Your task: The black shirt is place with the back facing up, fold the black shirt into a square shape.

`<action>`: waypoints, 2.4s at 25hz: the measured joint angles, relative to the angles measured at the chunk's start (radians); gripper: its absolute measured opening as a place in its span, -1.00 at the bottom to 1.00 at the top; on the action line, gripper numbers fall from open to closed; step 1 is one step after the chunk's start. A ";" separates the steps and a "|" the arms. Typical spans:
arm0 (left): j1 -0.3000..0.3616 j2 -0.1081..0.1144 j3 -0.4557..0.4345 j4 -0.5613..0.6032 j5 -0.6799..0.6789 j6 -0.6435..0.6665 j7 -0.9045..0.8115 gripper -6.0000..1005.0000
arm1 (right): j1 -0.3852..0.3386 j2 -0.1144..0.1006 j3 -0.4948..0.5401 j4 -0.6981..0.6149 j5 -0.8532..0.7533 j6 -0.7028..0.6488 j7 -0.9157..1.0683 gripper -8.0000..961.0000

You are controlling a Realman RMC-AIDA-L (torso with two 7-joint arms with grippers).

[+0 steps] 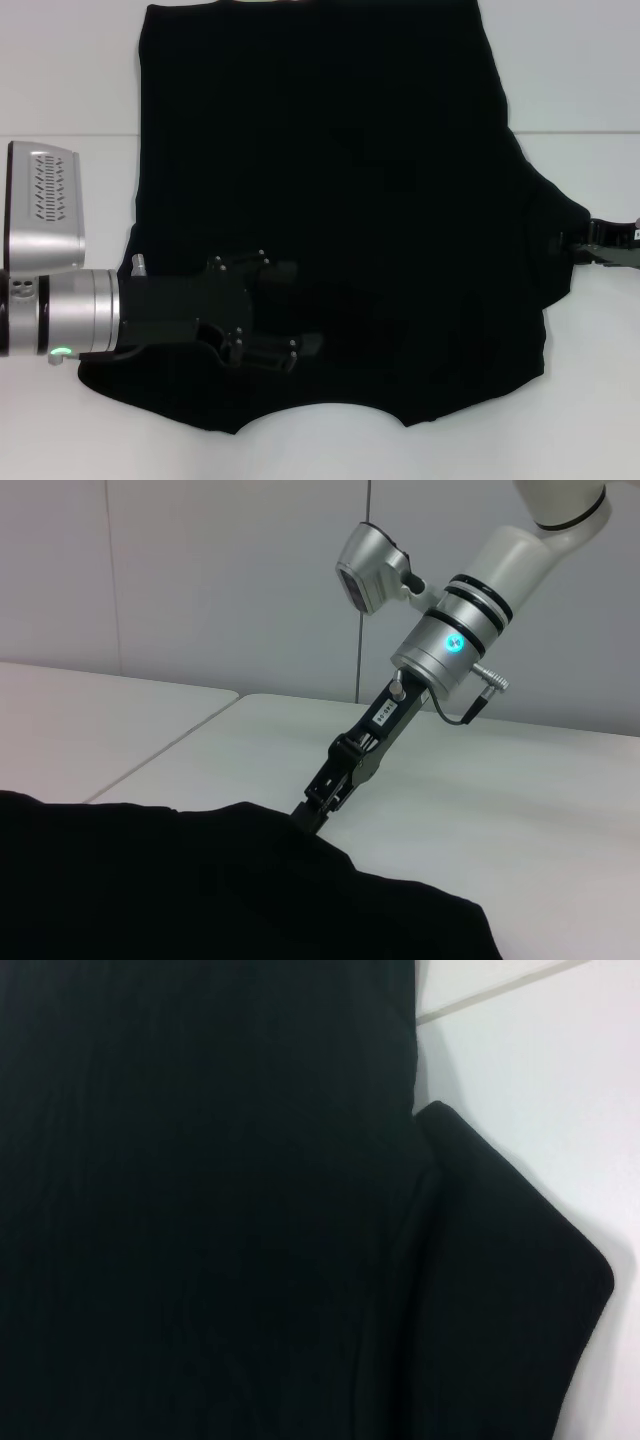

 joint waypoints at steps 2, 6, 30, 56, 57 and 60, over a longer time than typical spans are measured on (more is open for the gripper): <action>-0.001 -0.001 0.000 0.000 0.000 0.000 0.000 0.88 | 0.000 0.001 -0.001 -0.001 0.000 0.001 -0.005 -0.05; -0.002 -0.001 0.000 0.000 0.001 0.000 -0.001 0.88 | 0.003 0.003 -0.001 0.002 -0.001 0.013 -0.006 0.04; 0.000 0.003 -0.001 0.001 -0.009 0.000 -0.002 0.87 | 0.006 0.014 -0.051 -0.007 -0.013 0.045 0.007 -0.88; 0.000 0.003 -0.001 0.002 -0.006 0.010 -0.016 0.85 | 0.000 0.025 -0.011 0.017 -0.013 0.095 0.006 -0.14; 0.000 0.004 -0.001 0.001 -0.006 0.010 -0.016 0.85 | 0.000 0.026 -0.011 0.017 -0.013 0.097 0.005 -0.14; 0.000 0.005 -0.001 0.000 -0.007 0.008 -0.016 0.85 | 0.001 0.030 -0.012 0.017 -0.013 0.108 0.002 -0.15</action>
